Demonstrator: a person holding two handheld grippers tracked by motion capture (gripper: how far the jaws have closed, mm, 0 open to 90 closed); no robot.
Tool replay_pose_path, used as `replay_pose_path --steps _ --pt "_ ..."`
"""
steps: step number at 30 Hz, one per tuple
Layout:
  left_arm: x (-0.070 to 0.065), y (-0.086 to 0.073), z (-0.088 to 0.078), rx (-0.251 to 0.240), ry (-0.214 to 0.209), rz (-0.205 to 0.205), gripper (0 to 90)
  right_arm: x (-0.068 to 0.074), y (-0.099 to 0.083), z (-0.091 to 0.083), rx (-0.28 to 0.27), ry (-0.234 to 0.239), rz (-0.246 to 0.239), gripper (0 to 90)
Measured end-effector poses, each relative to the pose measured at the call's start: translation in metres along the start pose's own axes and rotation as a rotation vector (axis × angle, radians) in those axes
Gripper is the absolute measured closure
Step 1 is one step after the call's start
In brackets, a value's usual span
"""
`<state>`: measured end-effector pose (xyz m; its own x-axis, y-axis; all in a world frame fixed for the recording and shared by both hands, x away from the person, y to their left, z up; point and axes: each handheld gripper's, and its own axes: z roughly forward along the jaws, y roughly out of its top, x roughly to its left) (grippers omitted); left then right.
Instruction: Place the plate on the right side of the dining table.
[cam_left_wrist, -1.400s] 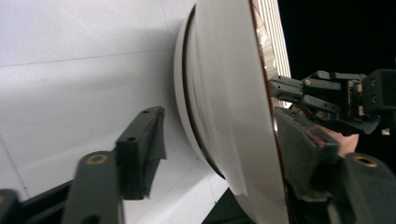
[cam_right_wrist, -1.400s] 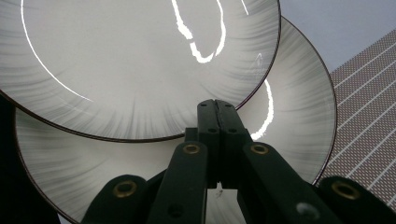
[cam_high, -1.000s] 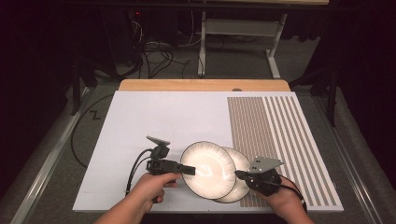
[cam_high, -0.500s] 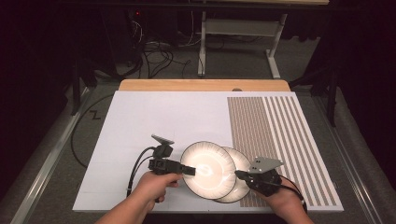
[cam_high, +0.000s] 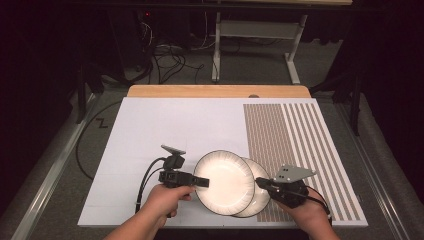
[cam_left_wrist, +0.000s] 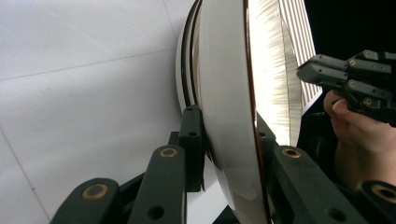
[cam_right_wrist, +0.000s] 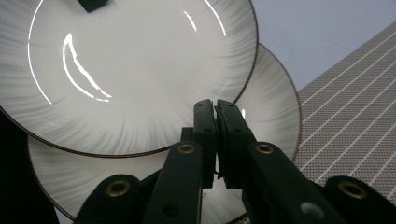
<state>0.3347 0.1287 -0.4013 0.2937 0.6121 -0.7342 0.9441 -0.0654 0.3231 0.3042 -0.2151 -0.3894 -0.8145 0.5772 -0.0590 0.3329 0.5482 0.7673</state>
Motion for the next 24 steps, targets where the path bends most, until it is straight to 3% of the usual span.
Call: replay_pose_path --steps 11,24 --pt "0.003 -0.001 -0.006 -0.078 -0.031 0.026 77.2 -0.020 -0.006 -0.010 -0.047 -0.043 0.090 74.8" --pt "0.007 0.003 -0.012 -0.155 -0.049 0.124 78.5 -0.037 -0.014 -0.023 -0.107 -0.111 0.159 59.1"
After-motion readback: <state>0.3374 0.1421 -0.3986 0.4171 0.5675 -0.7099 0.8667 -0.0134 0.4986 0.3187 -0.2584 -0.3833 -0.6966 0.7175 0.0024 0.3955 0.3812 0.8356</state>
